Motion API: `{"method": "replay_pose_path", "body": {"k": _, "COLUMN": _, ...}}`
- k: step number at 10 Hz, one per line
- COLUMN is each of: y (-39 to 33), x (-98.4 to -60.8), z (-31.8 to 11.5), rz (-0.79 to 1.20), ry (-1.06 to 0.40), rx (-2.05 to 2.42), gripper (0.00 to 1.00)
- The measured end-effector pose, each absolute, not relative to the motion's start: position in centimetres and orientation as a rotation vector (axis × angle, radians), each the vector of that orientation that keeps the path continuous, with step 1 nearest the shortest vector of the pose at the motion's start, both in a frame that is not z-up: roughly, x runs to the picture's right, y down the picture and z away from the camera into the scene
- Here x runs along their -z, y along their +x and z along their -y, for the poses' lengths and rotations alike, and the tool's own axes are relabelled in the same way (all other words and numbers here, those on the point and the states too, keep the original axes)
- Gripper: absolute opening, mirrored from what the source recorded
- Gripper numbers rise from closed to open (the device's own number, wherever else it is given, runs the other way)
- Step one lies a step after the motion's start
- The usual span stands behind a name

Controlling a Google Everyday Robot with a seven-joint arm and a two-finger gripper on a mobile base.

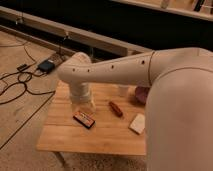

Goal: Place the eraser on the white sponge

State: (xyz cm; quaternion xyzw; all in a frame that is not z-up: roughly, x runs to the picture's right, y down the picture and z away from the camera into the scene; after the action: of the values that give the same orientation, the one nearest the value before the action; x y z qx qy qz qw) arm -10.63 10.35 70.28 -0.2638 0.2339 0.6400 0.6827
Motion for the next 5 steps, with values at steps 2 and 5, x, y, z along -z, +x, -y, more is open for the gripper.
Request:
{"method": "replay_pose_path", "body": {"k": 2, "y": -10.4, "x": -70.7, "z": -10.8, "rz": -0.525, "ry": -0.600, "rx": -1.382, "gripper": 0.65}}
{"method": "replay_pose_path", "body": {"k": 5, "y": -10.5, "x": -73.4, "z": -12.6, "rz": -0.493, "ry": -0.666, "rx": -1.193, "gripper": 0.65}}
